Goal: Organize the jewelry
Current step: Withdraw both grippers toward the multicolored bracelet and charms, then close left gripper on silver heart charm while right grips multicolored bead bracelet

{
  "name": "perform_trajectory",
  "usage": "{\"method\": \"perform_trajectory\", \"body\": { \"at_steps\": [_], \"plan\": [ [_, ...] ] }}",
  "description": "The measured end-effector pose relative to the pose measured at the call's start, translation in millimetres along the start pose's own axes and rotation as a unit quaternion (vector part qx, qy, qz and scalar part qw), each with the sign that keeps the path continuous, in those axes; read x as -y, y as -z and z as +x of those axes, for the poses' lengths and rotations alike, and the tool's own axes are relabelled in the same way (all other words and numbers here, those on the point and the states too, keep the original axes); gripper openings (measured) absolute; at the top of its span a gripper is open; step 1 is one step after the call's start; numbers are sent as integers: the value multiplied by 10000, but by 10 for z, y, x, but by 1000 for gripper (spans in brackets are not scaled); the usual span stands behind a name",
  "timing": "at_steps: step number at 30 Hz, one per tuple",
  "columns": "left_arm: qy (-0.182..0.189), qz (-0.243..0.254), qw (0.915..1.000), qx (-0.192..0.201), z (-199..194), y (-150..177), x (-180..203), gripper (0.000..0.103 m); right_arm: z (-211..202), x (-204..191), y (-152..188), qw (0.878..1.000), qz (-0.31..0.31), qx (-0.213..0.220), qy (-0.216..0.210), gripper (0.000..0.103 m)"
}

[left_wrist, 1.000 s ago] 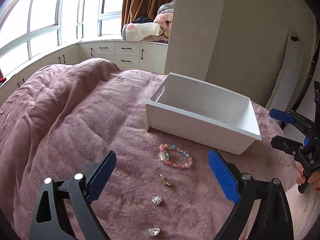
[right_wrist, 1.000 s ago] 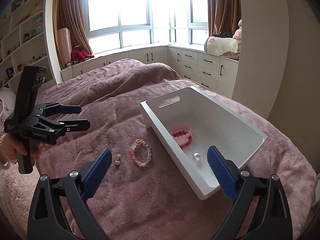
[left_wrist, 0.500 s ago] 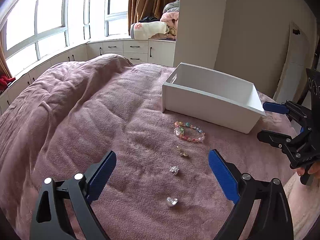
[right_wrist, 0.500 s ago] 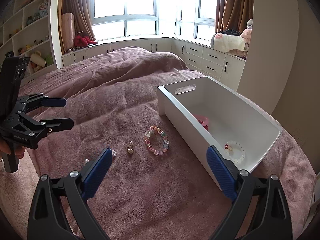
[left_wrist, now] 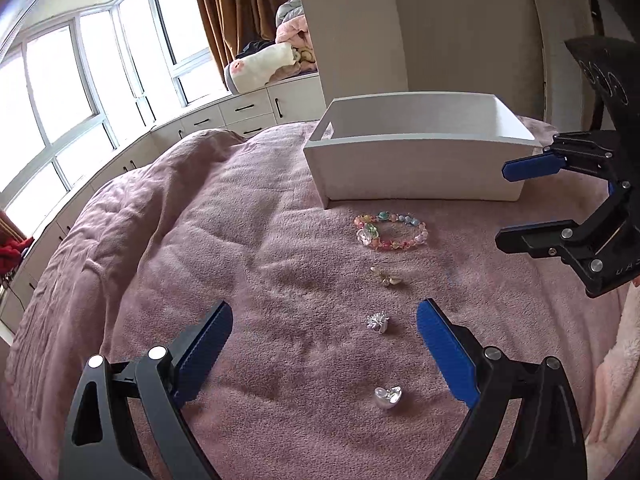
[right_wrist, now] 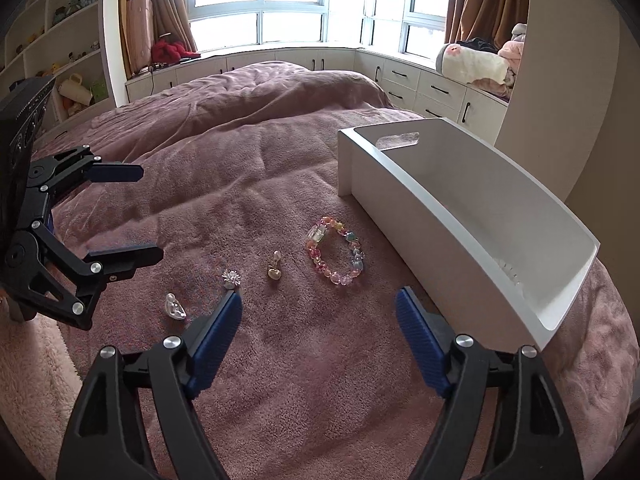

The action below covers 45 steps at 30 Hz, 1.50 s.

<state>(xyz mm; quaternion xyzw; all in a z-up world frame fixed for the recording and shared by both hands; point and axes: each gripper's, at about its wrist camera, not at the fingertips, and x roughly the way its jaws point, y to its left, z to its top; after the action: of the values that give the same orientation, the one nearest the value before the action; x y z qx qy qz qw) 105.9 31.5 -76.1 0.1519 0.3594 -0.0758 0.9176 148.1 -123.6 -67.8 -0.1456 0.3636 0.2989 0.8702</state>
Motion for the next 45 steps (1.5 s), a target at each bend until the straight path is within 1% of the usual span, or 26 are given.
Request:
{"method": "perform_trajectory", "body": {
  "at_steps": [2, 5, 7, 9, 12, 13, 15, 16, 18, 20, 25, 27, 30, 32, 33, 34, 36, 37, 39, 40, 41, 43, 44, 45],
  "plan": [
    [200, 171, 9996, -64, 71, 59, 0, 94, 97, 7, -17, 9999, 71, -89, -46, 75],
    [511, 113, 9983, -251, 155, 137, -33, 94, 257, 51, -38, 9994, 249, -216, -82, 73],
    [839, 45, 9960, -293, 180, 163, -51, 94, 375, 88, -44, 9988, 394, -286, -106, 71],
    [1215, 5, 9919, -364, 219, 198, -49, 94, 513, 120, -50, 9978, 542, -381, 4, 65],
    [1463, 141, 9876, -548, 314, 267, 17, 93, 666, 115, -31, 9968, 661, -416, 150, 64],
    [1515, 187, 9863, -622, 346, 296, 49, 91, 705, 106, -26, 9966, 682, -422, 168, 64],
    [1669, 215, 9826, -790, 436, 328, 69, 82, 771, 92, -18, 9964, 704, -451, 168, 63],
    [1681, 228, 9818, -855, 483, 341, 74, 80, 803, 86, -18, 9963, 695, -479, 167, 63],
    [1534, 296, 9832, -946, 564, 365, 72, 70, 857, 69, -17, 9963, 659, -529, 172, 63],
    [1541, 271, 9826, -999, 602, 393, 41, 69, 886, 63, -19, 9964, 614, -549, 188, 63],
    [1826, 170, 9787, -926, 563, 385, -37, 69, 1010, 125, -57, 9958, 639, -587, 307, 63],
    [1781, 154, 9797, -902, 562, 391, -62, 69, 1087, 177, -71, 9948, 722, -647, 315, 63],
    [1821, 143, 9778, -1030, 631, 431, -79, 69, 1189, 240, -82, 9932, 864, -723, 283, 63],
    [1792, 240, 9774, -1097, 678, 451, -64, 69, 1245, 247, -93, 9932, 847, -746, 300, 63],
    [1747, 316, 9779, -1107, 698, 456, -48, 67, 1265, 242, -99, 9933, 826, -745, 309, 64],
    [1715, 380, 9780, -1127, 719, 467, -35, 65, 1278, 238, -108, 9935, 807, -733, 316, 62],
    [1649, 437, 9787, -1142, 741, 482, -37, 59, 1306, 236, -129, 9936, 789, -741, 315, 58],
    [1648, 419, 9789, -1130, 744, 485, -50, 56, 1315, 240, -134, 9936, 795, -739, 310, 50],
    [1595, 346, 9804, -1105, 750, 482, -100, 41, 1329, 254, -141, 9932, 839, -764, 269, 46],
    [1549, 297, 9812, -1114, 757, 481, -128, 36, 1336, 258, -145, 9931, 852, -772, 246, 43],
    [1503, 270, 9819, -1121, 765, 482, -150, 30, 1335, 258, -142, 9932, 841, -775, 213, 41],
    [1471, 230, 9824, -1128, 772, 484, -173, 25, 1334, 253, -134, 9935, 806, -790, 149, 33],
    [1451, 232, 9826, -1134, 779, 473, -170, 23, 1336, 241, -129, 9934, 816, -804, 93, 31],
    [1444, 231, 9827, -1134, 773, 476, -172, 20, 1330, 241, -120, 9932, 833, -811, 32, 27]
  ]
}}
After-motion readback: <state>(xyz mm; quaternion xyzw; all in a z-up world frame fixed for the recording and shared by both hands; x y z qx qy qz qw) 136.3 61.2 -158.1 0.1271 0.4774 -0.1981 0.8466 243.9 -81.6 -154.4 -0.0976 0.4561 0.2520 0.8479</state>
